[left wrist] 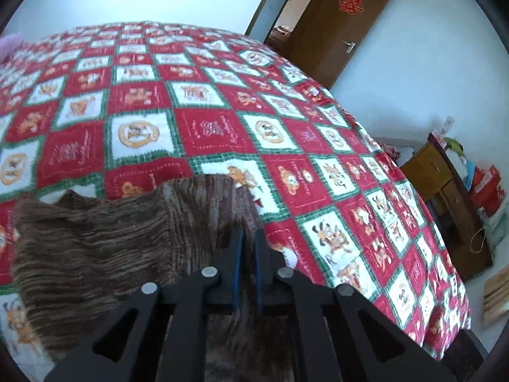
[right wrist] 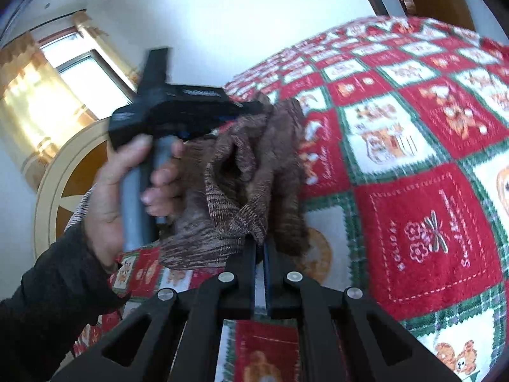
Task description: Fold small clothes
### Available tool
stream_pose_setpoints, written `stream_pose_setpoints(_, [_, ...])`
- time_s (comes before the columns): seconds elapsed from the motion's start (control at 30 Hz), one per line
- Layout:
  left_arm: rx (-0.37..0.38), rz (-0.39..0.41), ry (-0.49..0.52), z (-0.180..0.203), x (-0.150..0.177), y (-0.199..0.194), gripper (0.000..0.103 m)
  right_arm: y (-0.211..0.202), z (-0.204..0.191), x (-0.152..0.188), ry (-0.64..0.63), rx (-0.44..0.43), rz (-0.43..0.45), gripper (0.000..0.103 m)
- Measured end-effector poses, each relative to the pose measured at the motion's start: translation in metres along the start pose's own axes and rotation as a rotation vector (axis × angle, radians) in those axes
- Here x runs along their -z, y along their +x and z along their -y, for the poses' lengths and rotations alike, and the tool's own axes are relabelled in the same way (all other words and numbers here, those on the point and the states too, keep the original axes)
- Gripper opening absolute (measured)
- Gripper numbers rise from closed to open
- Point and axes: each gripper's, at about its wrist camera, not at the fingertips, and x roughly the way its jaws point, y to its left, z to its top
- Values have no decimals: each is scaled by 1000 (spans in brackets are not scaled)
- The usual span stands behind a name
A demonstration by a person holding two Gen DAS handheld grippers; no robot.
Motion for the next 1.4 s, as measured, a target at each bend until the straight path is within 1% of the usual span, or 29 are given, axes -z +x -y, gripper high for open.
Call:
stream_pose_setpoints(0.03, [-16,19,21,2,1,-8,21,2,3,1,10,-4,-8,4])
stream_pose_setpoints(0.07, [-45,58,55,4,4,-26,40,1,5,1,21,-6,-6,4])
stream_pose_setpoints(0.1, [-57,83,72,3,6,-36,51,0,6,0,30,-3,-2,6])
stream_pose_setpoints(0.13, [-80,119,89,1,11,-50,68,-1,7,-1,35,11,-1,9])
stream_pose_setpoints(0.17, [-109,163,103,-3,18,-67,78,-5,7,-2,28,46,8,12])
stream_pose_setpoints(0.2, [-125,198,119,-9,27,-82,80,-9,7,-4,21,79,24,27])
stream_pose_setpoints(0.23, [-139,208,132,-13,33,-88,82,-13,7,-6,17,107,44,46])
stream_pose_setpoints(0.3, [-198,216,151,-27,54,-103,82,-28,7,-13,27,134,110,58])
stream_pose_setpoints(0.33, [-212,220,156,-31,62,-105,82,-32,5,-20,26,135,130,58])
stream_pose_setpoints(0.4, [-246,205,163,-40,83,-104,82,-27,-1,-35,2,124,110,58])
stream_pose_setpoints(0.5, [-250,159,181,-41,105,-92,82,1,-19,-67,-76,82,36,58])
stream_pose_setpoints(0.57, [-263,145,198,-38,115,-86,82,28,-27,-88,-111,86,-19,58])
stream_pose_setpoints(0.63, [-254,138,197,-35,122,-81,85,68,-25,-105,-78,34,-119,57])
stream_pose_setpoints(0.67, [-249,129,192,-36,123,-78,89,77,-22,-107,-66,31,-142,52])
stream_pose_setpoints(0.7, [-250,123,186,-37,125,-76,90,90,-21,-109,-83,60,-160,19])
stream_pose_setpoints(0.73, [-251,117,176,-40,126,-74,90,93,-22,-109,-113,107,-153,11])
stream_pose_setpoints(0.8, [-230,110,152,-46,125,-75,90,85,-24,-103,-125,136,-122,11])
stream_pose_setpoints(0.87, [-223,104,128,-50,127,-74,95,70,-15,-96,-109,160,-75,11])
stream_pose_setpoints(0.9, [-221,93,123,-50,129,-72,95,65,-11,-92,-112,176,-63,11])
stream_pose_setpoints(1.0, [-223,62,131,-47,131,-65,95,72,-5,-88,-134,170,-98,12])
stream_pose_setpoints(1.07, [-223,77,132,-46,132,-68,95,68,-3,-94,-119,179,-79,23])
stream_pose_setpoints(1.1, [-225,90,125,-47,132,-71,95,65,-5,-100,-118,215,-62,37])
stream_pose_setpoints(1.13, [-227,104,114,-48,132,-74,95,63,-8,-104,-127,238,-44,46])
stream_pose_setpoints(1.17, [-229,118,97,-50,132,-77,95,57,-16,-111,-153,256,-2,46])
stream_pose_setpoints(1.23, [-232,143,54,-55,132,-81,95,53,-32,-121,-207,232,32,46])
stream_pose_setpoints(1.27, [-224,151,34,-58,132,-83,97,57,-45,-129,-252,199,20,46])
stream_pose_setpoints(1.33, [-239,132,14,-62,132,-80,99,71,-59,-137,-303,146,-28,46])
stream_pose_setpoints(1.37, [-246,117,-1,-64,133,-77,99,87,-66,-141,-326,109,-87,46])
stream_pose_setpoints(1.4, [-241,100,-27,-68,134,-75,99,103,-67,-144,-330,99,-144,46])
